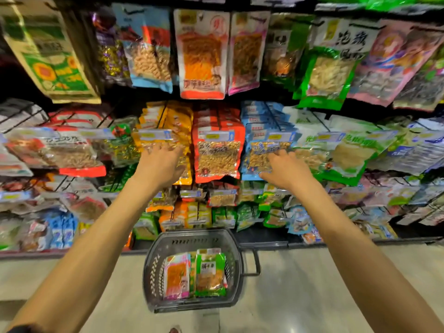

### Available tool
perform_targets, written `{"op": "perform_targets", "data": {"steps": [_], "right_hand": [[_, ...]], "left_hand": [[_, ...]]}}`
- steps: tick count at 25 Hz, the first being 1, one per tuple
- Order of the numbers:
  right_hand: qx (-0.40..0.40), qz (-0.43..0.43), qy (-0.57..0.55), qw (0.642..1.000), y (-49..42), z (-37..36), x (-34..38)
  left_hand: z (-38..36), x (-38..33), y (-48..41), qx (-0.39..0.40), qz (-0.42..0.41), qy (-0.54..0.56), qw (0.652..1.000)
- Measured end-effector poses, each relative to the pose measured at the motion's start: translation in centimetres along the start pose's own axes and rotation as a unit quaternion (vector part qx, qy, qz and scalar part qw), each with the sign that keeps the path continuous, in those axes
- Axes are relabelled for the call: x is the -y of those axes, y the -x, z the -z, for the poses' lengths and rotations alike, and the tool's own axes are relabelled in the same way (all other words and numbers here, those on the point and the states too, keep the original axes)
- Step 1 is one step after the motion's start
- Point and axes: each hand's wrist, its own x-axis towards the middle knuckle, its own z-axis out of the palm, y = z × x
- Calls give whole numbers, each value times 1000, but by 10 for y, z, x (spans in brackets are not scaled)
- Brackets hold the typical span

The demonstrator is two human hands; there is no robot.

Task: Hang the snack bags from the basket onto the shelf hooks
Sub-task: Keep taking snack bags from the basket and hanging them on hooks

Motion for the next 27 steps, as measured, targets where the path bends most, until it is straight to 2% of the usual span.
{"op": "perform_targets", "data": {"steps": [7,11,14,16,20,23,27], "right_hand": [[52,1,-38,998,-16,-48,98],[136,-9,-30,990,-21,-98,136],[217,20,-70,973,-30,-139,154],[272,41,-111,955,-35,-173,162],[326,38,-103,939,-51,-250,173],[381,39,-140,913,-68,-322,181],[413,17,-137,900,-93,-436,187]], "left_hand": [[-56,84,15,39,-20,2,999],[-113,104,30,73,-44,13,996],[-166,107,43,123,-38,48,991],[-202,104,53,181,-21,81,980],[-283,91,69,274,-5,120,954],[-346,80,80,334,11,124,934],[-437,74,87,374,47,140,916]]}}
